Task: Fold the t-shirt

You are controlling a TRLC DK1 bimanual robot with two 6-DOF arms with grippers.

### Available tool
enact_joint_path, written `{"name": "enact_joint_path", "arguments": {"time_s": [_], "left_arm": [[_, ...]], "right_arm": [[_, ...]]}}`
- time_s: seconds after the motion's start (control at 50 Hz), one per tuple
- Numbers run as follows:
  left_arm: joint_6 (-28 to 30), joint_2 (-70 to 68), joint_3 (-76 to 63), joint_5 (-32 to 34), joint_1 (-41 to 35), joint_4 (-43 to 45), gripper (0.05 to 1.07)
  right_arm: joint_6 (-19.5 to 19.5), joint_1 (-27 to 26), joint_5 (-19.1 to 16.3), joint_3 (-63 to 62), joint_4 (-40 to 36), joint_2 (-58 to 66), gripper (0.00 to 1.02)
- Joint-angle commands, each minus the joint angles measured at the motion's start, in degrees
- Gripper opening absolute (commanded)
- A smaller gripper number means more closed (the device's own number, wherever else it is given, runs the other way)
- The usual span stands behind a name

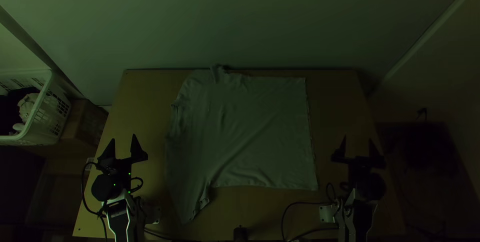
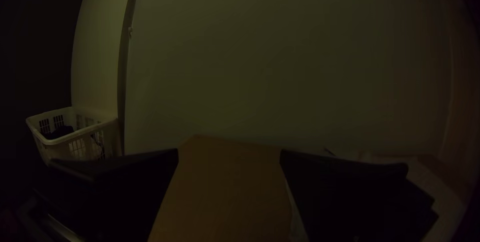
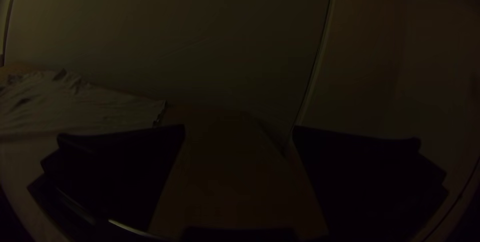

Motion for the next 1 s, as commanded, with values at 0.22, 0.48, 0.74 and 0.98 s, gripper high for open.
{"name": "enact_joint_path", "arguments": {"time_s": [0.22, 0.48, 0.74, 0.98], "left_arm": [[0.19, -0.27, -2.63, -0.02, 0.23, -1.21, 1.03], [-1.75, -0.27, -2.63, -0.37, -2.14, -1.47, 1.03], [-1.48, -0.36, -2.37, -4.24, -1.70, -2.26, 1.03], [1.86, -0.36, 1.15, -3.53, -2.58, -5.95, 1.03]], "right_arm": [[0.69, 0.52, 0.34, -0.64, -1.44, -0.21, 0.99], [0.69, 0.52, 0.34, -0.64, -1.44, -0.21, 0.99], [1.83, 2.01, 0.34, -0.64, -1.44, -0.38, 0.99], [1.65, 1.48, 0.61, 0.76, -0.73, -0.38, 0.99]]}}
